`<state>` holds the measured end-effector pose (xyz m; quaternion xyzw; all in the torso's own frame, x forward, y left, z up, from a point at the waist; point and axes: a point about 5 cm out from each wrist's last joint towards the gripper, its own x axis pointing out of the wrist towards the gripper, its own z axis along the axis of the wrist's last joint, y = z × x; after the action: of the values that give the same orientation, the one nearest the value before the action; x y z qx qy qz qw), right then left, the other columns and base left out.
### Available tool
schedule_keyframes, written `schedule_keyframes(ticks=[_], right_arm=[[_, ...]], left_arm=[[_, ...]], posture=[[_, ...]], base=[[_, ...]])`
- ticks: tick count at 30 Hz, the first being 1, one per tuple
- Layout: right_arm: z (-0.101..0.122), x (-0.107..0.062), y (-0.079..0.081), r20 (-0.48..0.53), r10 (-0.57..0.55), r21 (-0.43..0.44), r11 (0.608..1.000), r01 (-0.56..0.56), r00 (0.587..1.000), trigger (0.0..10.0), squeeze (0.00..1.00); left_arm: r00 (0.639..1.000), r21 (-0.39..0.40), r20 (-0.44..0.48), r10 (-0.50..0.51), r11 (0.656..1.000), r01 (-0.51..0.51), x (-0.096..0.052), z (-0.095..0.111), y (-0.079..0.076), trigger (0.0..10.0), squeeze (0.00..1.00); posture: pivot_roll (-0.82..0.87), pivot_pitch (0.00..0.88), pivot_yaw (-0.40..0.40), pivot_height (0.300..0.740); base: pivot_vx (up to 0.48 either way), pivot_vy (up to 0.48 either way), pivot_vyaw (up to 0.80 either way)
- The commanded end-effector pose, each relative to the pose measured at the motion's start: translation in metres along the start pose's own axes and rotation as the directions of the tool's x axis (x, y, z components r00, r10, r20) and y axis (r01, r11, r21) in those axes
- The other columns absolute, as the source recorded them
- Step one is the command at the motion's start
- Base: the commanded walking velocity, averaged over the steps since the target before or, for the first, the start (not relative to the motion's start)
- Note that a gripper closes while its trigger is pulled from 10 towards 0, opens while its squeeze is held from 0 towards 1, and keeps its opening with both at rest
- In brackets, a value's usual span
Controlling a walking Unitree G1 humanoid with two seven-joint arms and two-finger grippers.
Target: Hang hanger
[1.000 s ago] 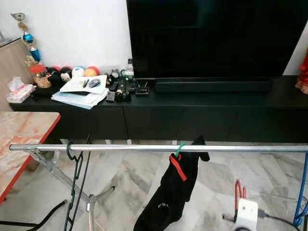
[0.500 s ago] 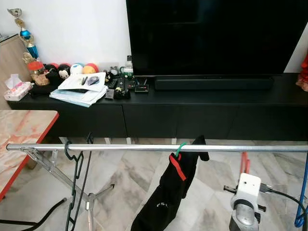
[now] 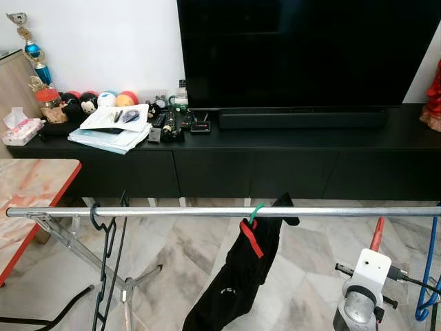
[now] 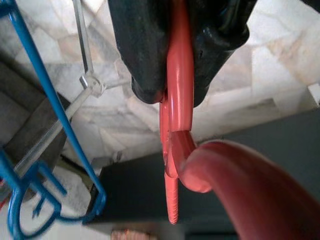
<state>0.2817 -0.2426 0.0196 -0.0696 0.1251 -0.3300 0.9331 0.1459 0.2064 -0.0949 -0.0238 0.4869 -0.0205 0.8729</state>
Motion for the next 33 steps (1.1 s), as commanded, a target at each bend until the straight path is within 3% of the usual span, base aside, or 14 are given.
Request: schedule_keyframes(ticks=[1,12,23,33], right_arm=[[0.014,0.002,0.007,0.065,0.005,0.008,1.000,-0.006,0.998,10.0,0.00],[0.027,0.005,0.010,0.131,0.002,0.017,1.000,-0.004,0.991,10.0,0.00],[0.030,0.002,0.025,0.129,0.141,0.000,0.990,-0.143,0.982,10.0,0.00],[0.037,0.002,0.031,0.165,0.198,0.002,0.979,-0.201,0.966,10.0,0.00]], left_arm=[[1.000,0.015,-0.022,0.004,1.000,-0.004,-0.001,-0.006,0.001,10.0,0.00],[1.000,0.016,-0.025,0.000,1.000,0.000,-0.001,-0.008,-0.001,10.0,0.00],[1.000,0.018,-0.031,-0.004,1.000,0.004,-0.002,-0.012,-0.003,10.0,0.00],[0.999,0.018,-0.032,-0.006,1.000,0.007,-0.002,-0.013,-0.005,10.0,0.00]], posture=[[0.07,0.012,0.047,0.740],[0.07,0.014,0.046,0.740],[0.07,0.014,0.046,0.740],[0.07,0.015,0.047,0.740]], base=[[0.000,0.000,0.00],[0.000,0.000,0.00],[0.000,0.000,0.00],[0.000,0.000,0.00]])
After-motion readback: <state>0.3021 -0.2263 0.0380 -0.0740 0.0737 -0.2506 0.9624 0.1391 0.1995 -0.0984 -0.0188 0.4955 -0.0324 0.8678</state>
